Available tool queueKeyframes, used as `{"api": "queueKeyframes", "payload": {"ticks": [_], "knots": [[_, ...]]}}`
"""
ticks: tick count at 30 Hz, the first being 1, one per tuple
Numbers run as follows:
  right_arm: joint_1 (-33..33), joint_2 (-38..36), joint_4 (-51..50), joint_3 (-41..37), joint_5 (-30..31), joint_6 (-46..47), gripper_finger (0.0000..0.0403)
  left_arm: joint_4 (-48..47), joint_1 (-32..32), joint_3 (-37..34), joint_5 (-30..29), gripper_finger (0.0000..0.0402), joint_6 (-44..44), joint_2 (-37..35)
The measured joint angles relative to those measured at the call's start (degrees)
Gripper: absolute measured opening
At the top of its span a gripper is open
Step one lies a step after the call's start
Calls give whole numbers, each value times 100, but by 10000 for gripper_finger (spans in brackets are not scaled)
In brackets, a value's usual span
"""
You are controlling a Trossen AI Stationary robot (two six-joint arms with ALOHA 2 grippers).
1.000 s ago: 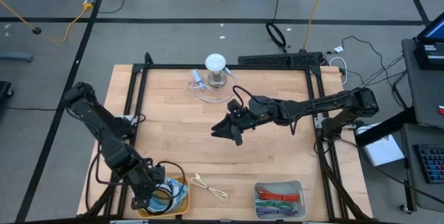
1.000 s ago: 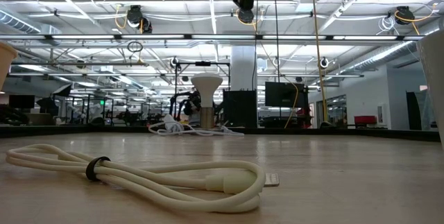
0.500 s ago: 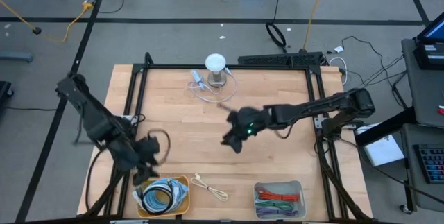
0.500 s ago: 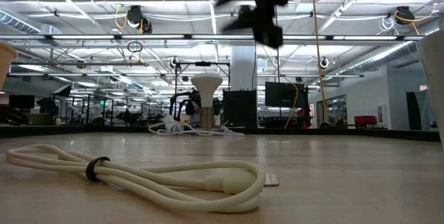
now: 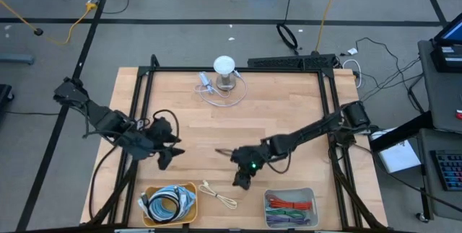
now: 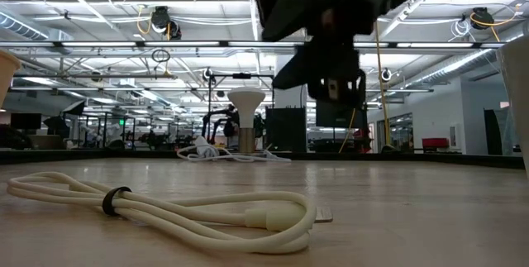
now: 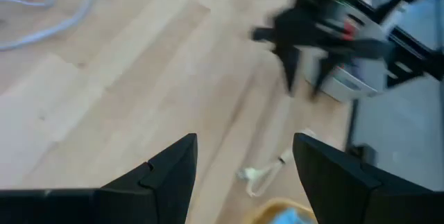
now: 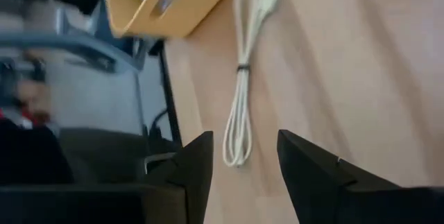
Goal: Pick & Place USB Port
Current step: Put the brown charger cable into the gray bin
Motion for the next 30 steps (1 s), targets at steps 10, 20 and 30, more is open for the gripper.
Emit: {"api": "queueKeyframes", "payload": {"ticks": [10, 20, 30], "knots": [[802, 303, -2156, 1585, 1426, -2256, 104, 1076, 295, -4, 522, 241, 510, 1060], [1182, 828, -2314, 1838, 1436, -2560, 91, 3056, -14, -4, 1504, 241, 530, 2575], [1302, 978, -1620, 1838, 1744, -2016, 91, 1756, -489, 1491, 898, 241, 2965, 4255]]}}
